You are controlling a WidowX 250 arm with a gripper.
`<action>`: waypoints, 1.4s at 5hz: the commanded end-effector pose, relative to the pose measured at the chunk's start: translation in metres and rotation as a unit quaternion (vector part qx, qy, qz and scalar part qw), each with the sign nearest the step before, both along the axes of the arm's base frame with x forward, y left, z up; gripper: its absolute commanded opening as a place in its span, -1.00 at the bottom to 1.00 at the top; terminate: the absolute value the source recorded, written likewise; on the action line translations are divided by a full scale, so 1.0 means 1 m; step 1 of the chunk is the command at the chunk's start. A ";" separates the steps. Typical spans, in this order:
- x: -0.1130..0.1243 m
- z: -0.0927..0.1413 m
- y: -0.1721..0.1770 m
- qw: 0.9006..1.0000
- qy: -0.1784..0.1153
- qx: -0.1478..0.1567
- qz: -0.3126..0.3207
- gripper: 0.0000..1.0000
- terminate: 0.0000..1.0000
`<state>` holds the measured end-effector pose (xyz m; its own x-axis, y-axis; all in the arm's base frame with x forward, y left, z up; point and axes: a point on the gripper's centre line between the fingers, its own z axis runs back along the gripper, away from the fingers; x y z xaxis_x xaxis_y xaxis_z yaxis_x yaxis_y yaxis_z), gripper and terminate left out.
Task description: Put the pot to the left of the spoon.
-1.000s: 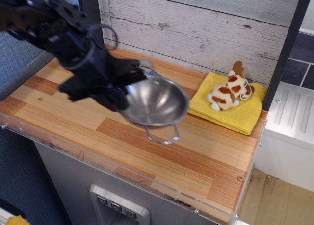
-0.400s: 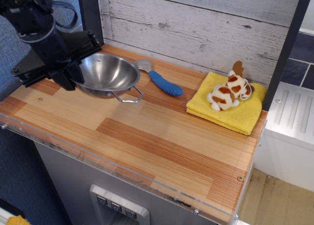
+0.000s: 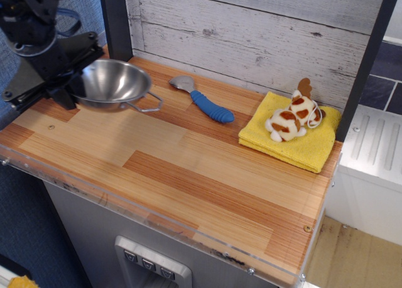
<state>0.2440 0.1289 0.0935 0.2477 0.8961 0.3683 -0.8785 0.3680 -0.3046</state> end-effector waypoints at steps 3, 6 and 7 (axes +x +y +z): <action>0.012 -0.023 0.050 0.992 -0.069 0.018 0.106 -1.00 -1.00; 0.033 -0.058 0.028 0.992 -0.079 0.010 0.098 -1.00 -1.00; 0.032 -0.062 0.024 0.992 -0.074 0.008 0.103 -1.00 -1.00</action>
<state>0.2786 0.1595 0.0237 -0.0007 0.9208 0.3900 -0.8892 0.1779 -0.4216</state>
